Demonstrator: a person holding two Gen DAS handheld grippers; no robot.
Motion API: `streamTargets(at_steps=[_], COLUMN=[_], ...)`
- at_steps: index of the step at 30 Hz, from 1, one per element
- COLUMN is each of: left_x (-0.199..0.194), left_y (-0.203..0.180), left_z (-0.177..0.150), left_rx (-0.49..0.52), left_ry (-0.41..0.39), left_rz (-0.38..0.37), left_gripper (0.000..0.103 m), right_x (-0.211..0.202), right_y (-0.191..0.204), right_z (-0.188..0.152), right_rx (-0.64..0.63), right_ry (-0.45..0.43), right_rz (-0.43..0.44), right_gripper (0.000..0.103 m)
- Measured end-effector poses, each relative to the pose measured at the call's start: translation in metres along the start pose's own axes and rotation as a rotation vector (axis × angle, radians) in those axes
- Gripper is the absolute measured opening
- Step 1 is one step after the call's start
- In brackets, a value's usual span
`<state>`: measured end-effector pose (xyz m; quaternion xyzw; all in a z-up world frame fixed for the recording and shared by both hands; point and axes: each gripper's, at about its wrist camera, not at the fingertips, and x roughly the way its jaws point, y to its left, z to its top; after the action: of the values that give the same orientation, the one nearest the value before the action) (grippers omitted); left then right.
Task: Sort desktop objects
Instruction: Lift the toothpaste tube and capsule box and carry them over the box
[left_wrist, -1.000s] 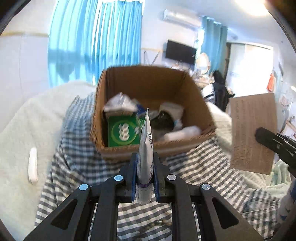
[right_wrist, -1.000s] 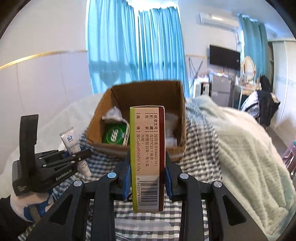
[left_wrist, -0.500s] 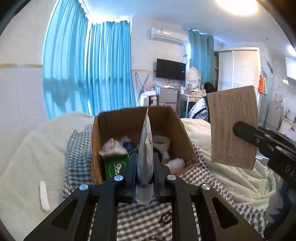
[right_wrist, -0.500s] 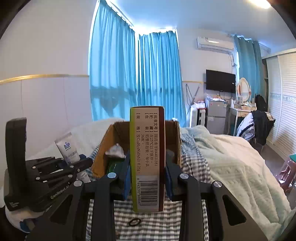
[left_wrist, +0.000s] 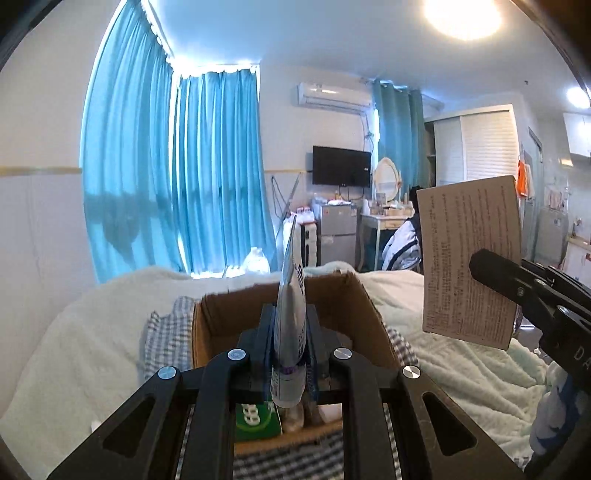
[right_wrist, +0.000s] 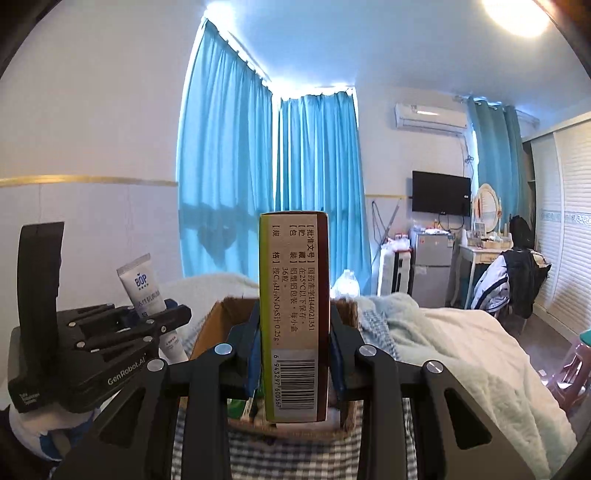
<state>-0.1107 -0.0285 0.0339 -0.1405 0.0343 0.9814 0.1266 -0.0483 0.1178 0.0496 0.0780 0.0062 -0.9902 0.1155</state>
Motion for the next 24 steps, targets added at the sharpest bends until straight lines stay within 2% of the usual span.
streamTargets(at_steps=[4, 12, 20, 24], left_x=[0.016, 0.068, 0.127, 0.153], left_y=[0.005, 0.018, 0.023, 0.019], left_z=[0.005, 0.001, -0.028, -0.043], left_rx=[0.016, -0.004, -0.051, -0.052], left_ry=[-0.018, -0.011, 0.056, 0.122], left_rz=[0.000, 0.022, 0.018, 0.006], left_gripper=[0.014, 0.014, 0.014, 0.014], right_x=[0.015, 0.060, 0.114, 0.145], right_y=[-0.003, -0.006, -0.010, -0.010], right_z=[0.007, 0.005, -0.028, -0.043], right_rx=[0.002, -0.031, -0.042, -0.032], right_ry=[-0.028, -0.026, 0.020, 0.066], right_rz=[-0.009, 0.008, 0.017, 0.041], right_gripper=[0.029, 0.029, 0.029, 0.029])
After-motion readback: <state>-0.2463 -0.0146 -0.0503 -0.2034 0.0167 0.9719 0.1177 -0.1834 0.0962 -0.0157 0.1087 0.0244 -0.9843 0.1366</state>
